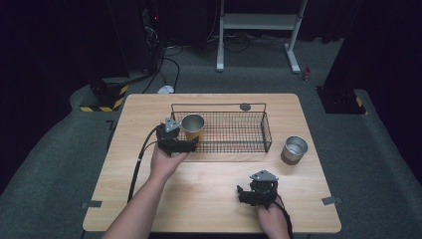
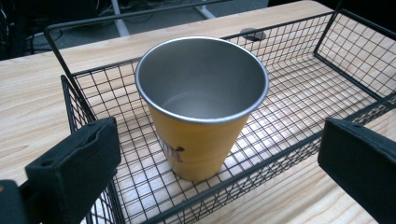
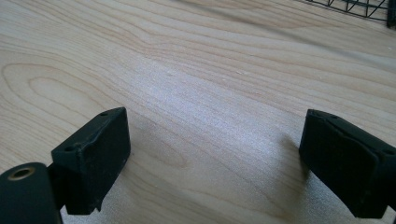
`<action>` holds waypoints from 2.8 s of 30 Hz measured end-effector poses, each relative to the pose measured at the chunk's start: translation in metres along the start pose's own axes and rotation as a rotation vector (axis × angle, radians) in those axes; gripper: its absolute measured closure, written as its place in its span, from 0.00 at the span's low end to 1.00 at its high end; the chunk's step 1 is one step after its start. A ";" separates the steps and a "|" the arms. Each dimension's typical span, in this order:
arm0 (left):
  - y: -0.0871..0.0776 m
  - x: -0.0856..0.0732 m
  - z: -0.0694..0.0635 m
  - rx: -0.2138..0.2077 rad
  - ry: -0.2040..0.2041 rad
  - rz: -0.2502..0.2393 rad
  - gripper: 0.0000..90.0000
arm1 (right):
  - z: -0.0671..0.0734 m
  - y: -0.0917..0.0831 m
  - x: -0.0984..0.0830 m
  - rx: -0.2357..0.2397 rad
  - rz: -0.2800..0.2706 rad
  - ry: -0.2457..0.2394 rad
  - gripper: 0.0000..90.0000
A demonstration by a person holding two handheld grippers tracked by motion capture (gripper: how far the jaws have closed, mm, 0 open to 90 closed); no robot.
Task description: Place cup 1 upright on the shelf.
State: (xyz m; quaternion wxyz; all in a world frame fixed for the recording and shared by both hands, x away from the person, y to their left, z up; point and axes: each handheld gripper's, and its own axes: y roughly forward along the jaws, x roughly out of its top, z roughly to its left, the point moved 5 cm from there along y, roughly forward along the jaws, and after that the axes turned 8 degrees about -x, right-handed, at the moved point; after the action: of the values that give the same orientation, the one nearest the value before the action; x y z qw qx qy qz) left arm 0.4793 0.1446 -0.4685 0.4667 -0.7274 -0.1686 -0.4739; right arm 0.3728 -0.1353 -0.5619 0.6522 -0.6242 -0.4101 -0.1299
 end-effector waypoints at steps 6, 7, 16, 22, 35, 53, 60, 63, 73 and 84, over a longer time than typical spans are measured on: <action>-0.006 -0.010 0.000 0.001 -0.002 0.014 0.00 | 0.000 0.000 0.000 0.000 0.001 0.006 0.10; -0.008 -0.011 0.000 -0.001 -0.002 0.012 0.00 | 0.000 0.000 0.000 0.000 0.001 0.006 0.10; -0.020 -0.021 0.002 0.002 -0.001 0.018 0.00 | 0.000 0.000 0.000 0.000 0.001 0.006 0.10; -0.031 -0.029 0.002 -0.010 0.001 0.014 0.00 | 0.000 0.000 0.000 0.000 0.001 0.006 0.10; -0.054 -0.053 0.008 -0.025 -0.019 0.022 0.00 | 0.000 0.000 0.000 0.000 0.001 0.006 0.10; -0.062 -0.113 0.014 -0.081 -0.039 0.154 0.02 | 0.000 0.000 0.000 0.000 0.001 0.006 0.10; -0.062 -0.133 0.017 -0.073 -0.014 0.211 0.02 | 0.000 0.000 0.000 0.000 0.001 0.006 0.10; -0.063 -0.140 0.019 -0.061 -0.001 0.229 0.01 | 0.000 0.000 0.000 0.001 0.001 0.006 0.10; -0.065 -0.150 0.019 -0.038 0.058 0.245 0.03 | 0.000 0.000 0.000 0.001 0.001 0.006 0.10; -0.066 -0.153 0.019 -0.026 0.048 0.230 0.00 | -0.002 -0.003 0.000 -0.005 0.010 -0.002 0.14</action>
State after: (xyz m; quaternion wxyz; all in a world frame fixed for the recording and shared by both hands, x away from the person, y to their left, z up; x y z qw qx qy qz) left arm 0.3688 0.2241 -0.5658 0.5123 -0.7366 -0.0666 -0.4365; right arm 0.3719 -0.1371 -0.5596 0.6507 -0.6283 -0.4072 -0.1269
